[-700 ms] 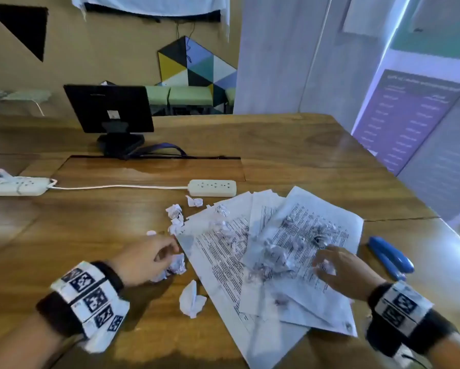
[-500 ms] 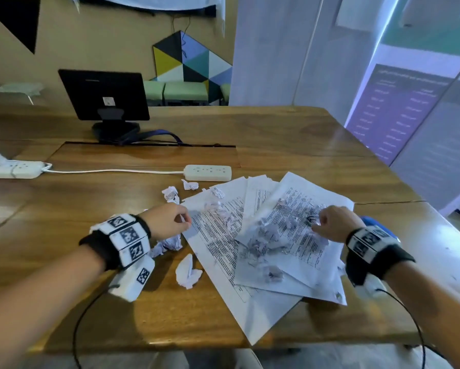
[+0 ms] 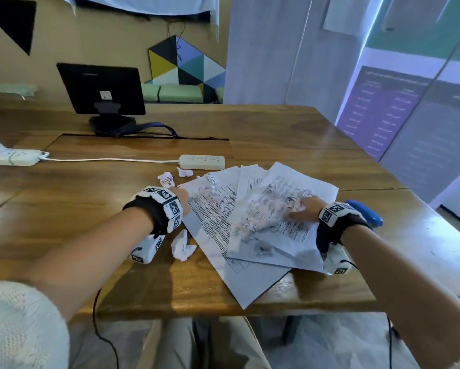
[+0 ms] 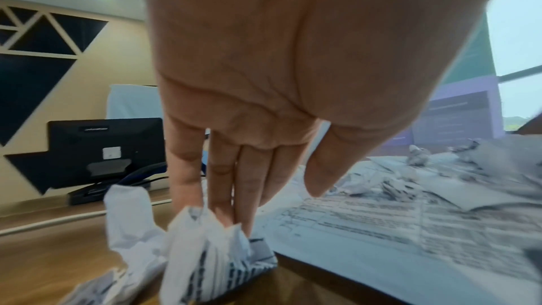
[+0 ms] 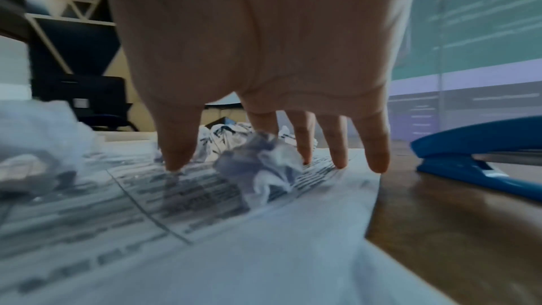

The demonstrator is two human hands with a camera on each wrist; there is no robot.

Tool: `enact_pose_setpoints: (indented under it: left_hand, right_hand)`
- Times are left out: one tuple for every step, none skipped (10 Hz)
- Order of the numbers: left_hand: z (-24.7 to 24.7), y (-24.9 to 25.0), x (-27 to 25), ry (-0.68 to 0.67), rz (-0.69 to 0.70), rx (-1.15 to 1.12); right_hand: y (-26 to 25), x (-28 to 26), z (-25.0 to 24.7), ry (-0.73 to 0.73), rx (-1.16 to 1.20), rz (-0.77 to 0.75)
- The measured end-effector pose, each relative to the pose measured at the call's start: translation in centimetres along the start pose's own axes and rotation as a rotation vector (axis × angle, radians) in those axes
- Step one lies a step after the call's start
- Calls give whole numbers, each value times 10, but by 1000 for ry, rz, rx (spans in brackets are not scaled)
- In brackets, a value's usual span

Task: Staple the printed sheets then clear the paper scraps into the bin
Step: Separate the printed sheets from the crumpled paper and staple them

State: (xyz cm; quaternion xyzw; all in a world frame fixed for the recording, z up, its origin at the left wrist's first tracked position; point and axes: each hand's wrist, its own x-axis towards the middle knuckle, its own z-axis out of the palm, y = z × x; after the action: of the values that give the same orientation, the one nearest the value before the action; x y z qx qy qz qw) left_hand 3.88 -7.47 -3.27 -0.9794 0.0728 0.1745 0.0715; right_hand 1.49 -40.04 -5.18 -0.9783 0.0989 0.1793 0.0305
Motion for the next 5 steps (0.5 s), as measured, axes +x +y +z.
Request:
enact_pose_setpoints:
  left_hand:
    - [11, 15, -7, 12, 45, 67]
    - [16, 21, -10, 20, 56, 143]
    - [15, 25, -14, 46, 68, 126]
    - [10, 29, -14, 44, 75, 99]
    - [12, 24, -10, 51, 9, 39]
  right_hand:
    - [-14, -2, 4, 15, 2, -98]
    - [-24, -5, 4, 11, -11, -214]
    - [-32, -4, 4, 7, 7, -298]
    - [-33, -1, 0, 22, 109, -306]
    - [-17, 6, -6, 128, 151, -136]
